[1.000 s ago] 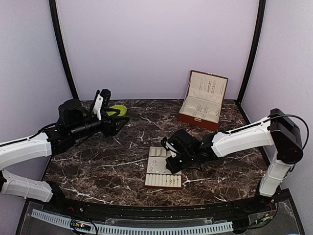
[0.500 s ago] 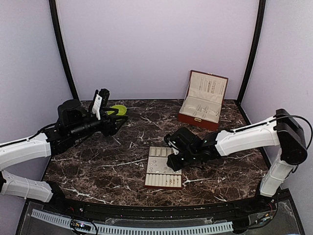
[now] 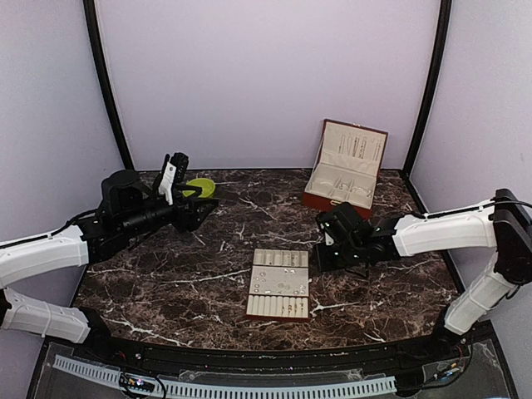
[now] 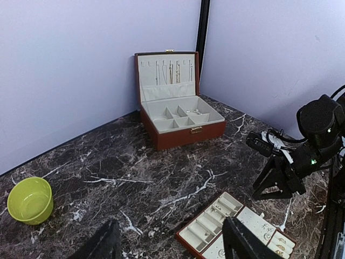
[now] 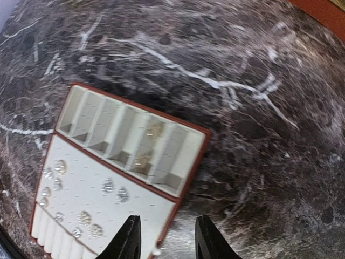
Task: Organize the mixed jewelry
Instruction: Adjust the earring on the earring holder, then adjust the compartment layer at the center of the board.
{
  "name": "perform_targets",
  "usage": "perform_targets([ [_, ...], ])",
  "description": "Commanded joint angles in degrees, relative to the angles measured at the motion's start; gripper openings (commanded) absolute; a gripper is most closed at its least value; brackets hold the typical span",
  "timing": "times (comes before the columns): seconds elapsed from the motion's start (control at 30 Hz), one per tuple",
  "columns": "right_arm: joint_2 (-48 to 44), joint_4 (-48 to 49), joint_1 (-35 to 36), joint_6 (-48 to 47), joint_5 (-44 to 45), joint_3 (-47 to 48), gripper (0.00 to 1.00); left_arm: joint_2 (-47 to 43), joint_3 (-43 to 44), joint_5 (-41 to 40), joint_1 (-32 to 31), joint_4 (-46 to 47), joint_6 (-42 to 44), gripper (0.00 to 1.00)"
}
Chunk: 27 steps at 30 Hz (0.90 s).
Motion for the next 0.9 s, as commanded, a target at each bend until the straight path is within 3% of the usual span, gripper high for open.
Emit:
perform_targets([
  [0.0, 1.0, 3.9, -2.6, 4.1, -2.4, -3.2, 0.35, 0.7, 1.0, -0.2, 0.3, -1.0, 0.4, 0.67],
  [0.87, 10.3, 5.3, -4.9, 2.5, -1.0, 3.9, 0.29, 1.6, 1.3, -0.4, 0.3, -1.7, 0.6, 0.67],
])
